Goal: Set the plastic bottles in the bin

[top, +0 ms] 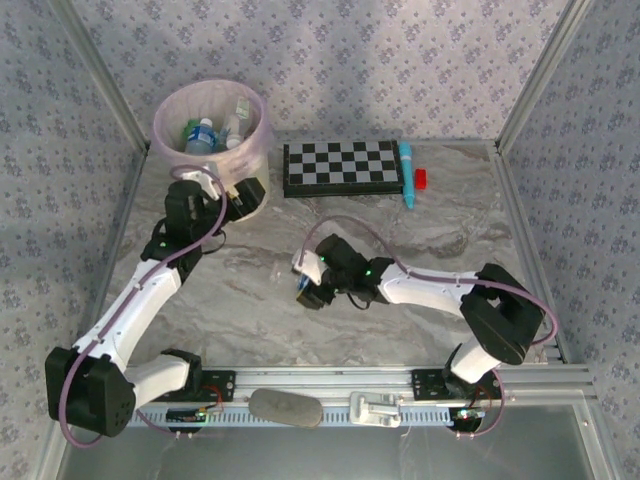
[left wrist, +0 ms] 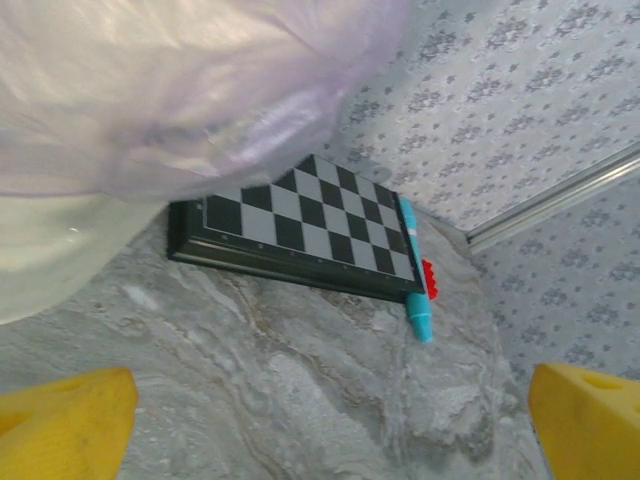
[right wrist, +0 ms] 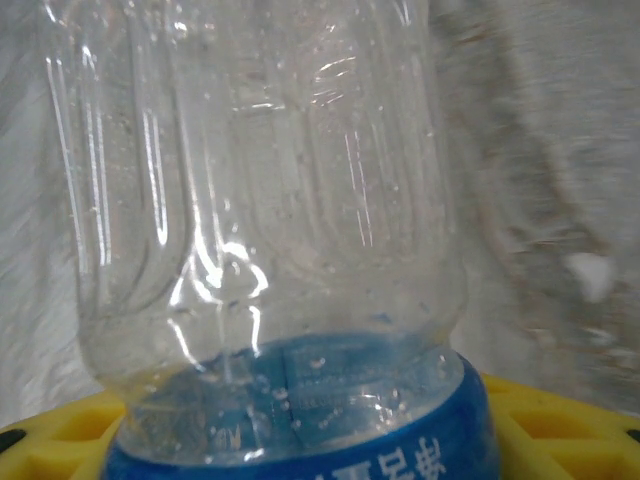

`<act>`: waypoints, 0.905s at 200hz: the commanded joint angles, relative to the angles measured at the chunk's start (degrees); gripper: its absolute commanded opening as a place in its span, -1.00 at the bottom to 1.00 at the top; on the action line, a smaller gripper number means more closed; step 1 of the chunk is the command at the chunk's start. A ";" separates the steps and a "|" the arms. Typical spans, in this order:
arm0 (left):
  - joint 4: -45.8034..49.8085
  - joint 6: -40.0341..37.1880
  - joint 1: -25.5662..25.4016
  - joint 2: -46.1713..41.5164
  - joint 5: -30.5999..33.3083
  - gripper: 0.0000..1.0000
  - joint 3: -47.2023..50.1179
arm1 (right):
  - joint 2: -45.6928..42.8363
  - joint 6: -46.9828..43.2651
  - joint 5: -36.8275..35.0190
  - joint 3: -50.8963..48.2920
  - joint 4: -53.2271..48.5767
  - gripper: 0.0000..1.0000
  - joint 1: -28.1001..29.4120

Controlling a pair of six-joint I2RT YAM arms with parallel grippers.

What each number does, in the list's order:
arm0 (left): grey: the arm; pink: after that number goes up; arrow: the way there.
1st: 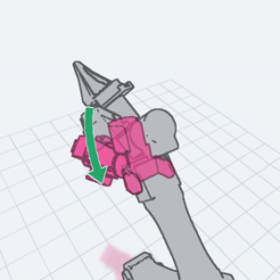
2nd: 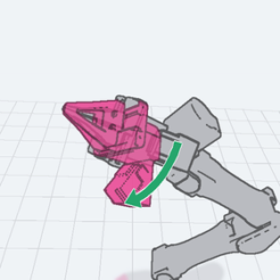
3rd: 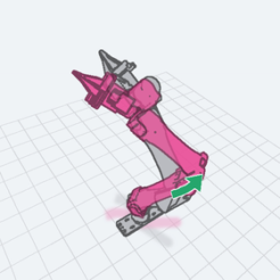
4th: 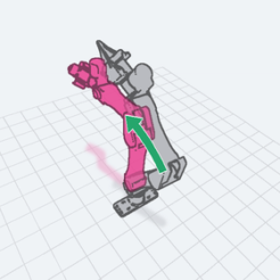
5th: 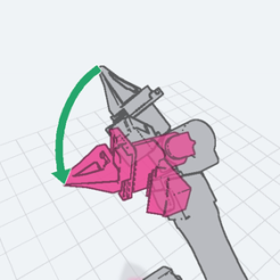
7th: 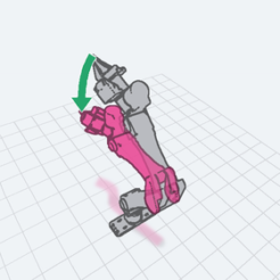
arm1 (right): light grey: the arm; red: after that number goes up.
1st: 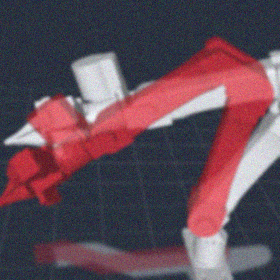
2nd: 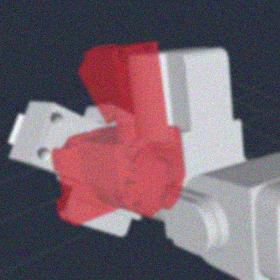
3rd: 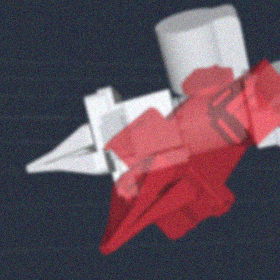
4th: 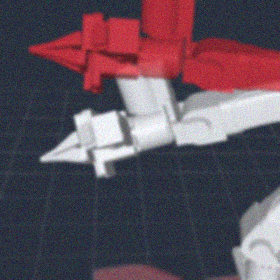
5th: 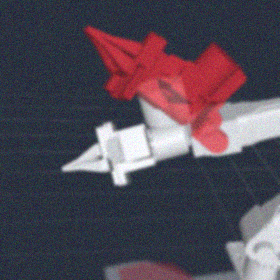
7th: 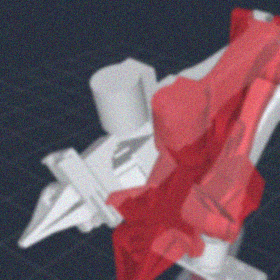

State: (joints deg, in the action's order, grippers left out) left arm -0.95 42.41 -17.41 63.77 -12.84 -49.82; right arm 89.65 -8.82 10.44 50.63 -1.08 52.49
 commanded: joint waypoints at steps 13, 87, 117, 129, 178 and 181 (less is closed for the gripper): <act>-6.67 4.17 -4.91 0.88 0.21 1.00 1.28 | -0.17 11.66 -4.91 3.22 6.08 0.00 -4.09; -12.54 9.71 -11.14 5.59 1.17 1.00 3.49 | -3.01 25.03 0.74 0.70 20.38 0.02 -9.15; -14.32 11.28 -12.07 7.10 1.22 1.00 3.93 | -5.14 25.62 1.77 -1.34 24.22 0.03 -8.72; -14.65 11.54 -12.40 7.66 1.09 1.00 3.76 | -5.68 25.31 2.00 -1.75 24.88 0.04 -8.55; -15.91 11.64 -14.01 9.46 0.20 0.97 2.43 | -5.47 25.34 3.69 -2.05 25.81 0.05 -8.46; -15.99 11.64 -14.12 9.59 0.11 0.95 2.37 | -5.50 25.34 3.71 -2.08 25.97 0.06 -8.46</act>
State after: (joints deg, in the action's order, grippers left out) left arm -14.55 53.67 -30.72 72.38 -12.25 -45.41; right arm 85.49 15.70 12.51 48.90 21.12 43.64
